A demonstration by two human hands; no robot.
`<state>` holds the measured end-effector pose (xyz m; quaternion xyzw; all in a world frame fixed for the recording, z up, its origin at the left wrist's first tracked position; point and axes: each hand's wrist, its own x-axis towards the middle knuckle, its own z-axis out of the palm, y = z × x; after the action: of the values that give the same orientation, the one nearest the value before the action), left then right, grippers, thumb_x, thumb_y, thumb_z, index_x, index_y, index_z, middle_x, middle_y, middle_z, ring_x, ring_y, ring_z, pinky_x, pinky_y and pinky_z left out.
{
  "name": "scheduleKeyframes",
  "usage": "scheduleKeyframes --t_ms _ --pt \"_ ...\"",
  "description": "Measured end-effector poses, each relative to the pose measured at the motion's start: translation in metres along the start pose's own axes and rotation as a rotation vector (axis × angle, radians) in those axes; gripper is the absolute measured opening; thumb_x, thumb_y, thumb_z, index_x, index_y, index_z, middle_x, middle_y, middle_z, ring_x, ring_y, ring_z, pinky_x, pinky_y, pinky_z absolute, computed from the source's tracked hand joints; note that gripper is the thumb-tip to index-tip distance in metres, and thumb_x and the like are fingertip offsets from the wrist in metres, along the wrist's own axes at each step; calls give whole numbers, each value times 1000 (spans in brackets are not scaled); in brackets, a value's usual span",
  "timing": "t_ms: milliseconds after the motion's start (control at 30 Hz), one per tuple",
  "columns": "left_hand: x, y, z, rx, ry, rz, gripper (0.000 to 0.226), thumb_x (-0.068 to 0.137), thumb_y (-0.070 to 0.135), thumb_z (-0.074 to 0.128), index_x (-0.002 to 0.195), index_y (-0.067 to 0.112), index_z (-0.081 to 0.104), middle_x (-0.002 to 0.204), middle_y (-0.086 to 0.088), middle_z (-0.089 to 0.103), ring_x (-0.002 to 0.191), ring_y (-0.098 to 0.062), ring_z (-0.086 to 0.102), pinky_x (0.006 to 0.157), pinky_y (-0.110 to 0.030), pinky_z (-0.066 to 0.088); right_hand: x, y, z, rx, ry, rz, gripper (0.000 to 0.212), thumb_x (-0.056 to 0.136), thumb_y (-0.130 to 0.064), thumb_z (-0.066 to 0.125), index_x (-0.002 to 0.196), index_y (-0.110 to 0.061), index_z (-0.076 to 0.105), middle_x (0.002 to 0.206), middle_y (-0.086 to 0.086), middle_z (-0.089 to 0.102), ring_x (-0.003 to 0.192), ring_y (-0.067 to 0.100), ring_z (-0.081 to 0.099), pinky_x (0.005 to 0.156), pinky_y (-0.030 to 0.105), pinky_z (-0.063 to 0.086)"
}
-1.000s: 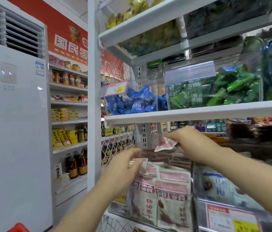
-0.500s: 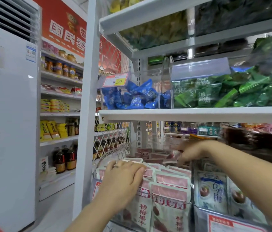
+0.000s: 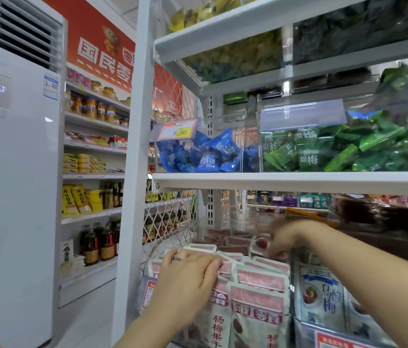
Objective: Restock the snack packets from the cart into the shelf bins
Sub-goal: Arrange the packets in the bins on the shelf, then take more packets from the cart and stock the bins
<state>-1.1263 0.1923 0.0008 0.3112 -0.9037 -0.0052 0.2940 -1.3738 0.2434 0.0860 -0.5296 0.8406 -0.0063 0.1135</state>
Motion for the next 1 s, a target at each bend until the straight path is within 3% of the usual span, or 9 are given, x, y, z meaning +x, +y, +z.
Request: scheduleKeyframes --t_ms 133,267,333,400,500,667,767,867,1000 --pt "0 1 1 -6 7 -9 43 108 46 20 134 46 54 131 28 59 125 3 43 120 -31 8 -5 7 5 99 203 -57 80 90 -39 70 156 -29 27 156 2 41 128 20 51 109 34 43" --pt "1 4 -1 -61 23 -8 42 108 45 23 135 44 55 130 27 60 124 3 45 120 -34 11 -26 -3 12 75 347 -128 74 87 -41 69 152 -32 36 135 3 62 116 18 62 101 36 50" --pt "-1 3 -4 -126 77 12 39 107 46 28 137 43 53 134 28 56 128 4 43 122 -38 14 -46 -24 16 28 456 -227 69 86 -43 70 149 -32 42 138 -3 60 120 16 60 103 37 49" --pt "-8 -1 -8 -191 154 28 37 106 45 34 138 43 53 135 27 54 130 2 40 120 -42 22 -68 -50 25 -29 525 -346 63 86 -47 68 144 -35 48 139 -10 59 122 14 59 104 38 49" --pt "-33 -15 -16 -252 242 54 33 103 42 42 133 40 56 130 22 57 126 -4 45 112 -44 36 -102 -86 46 -42 571 -517 46 87 -51 62 131 -40 57 121 -15 69 112 11 64 96 38 52" --pt "-124 -49 -32 -323 108 -36 34 102 26 54 135 31 59 119 14 66 109 -2 60 96 -27 48 -145 -131 114 69 498 -693 35 89 -48 62 123 -40 64 102 -19 70 95 5 65 85 37 55" --pt "-190 -70 -34 -253 -54 -169 30 101 26 56 130 31 61 109 14 68 98 -1 63 77 -15 45 -148 -147 174 133 337 -749 34 91 -44 65 124 -35 65 98 -21 68 91 3 66 82 38 56" --pt "-250 -94 -28 -205 -211 -295 29 101 27 57 129 30 60 109 17 67 95 -2 63 74 -5 43 -143 -164 239 149 150 -783 35 90 -43 66 124 -32 65 97 -19 68 87 3 66 84 35 55" --pt "-304 -123 -14 -141 -390 -443 31 99 34 58 130 30 60 115 13 66 98 -7 64 86 -21 50 -132 -189 314 57 -121 -842 43 90 -37 66 131 -27 61 112 -10 69 97 10 64 89 29 51"
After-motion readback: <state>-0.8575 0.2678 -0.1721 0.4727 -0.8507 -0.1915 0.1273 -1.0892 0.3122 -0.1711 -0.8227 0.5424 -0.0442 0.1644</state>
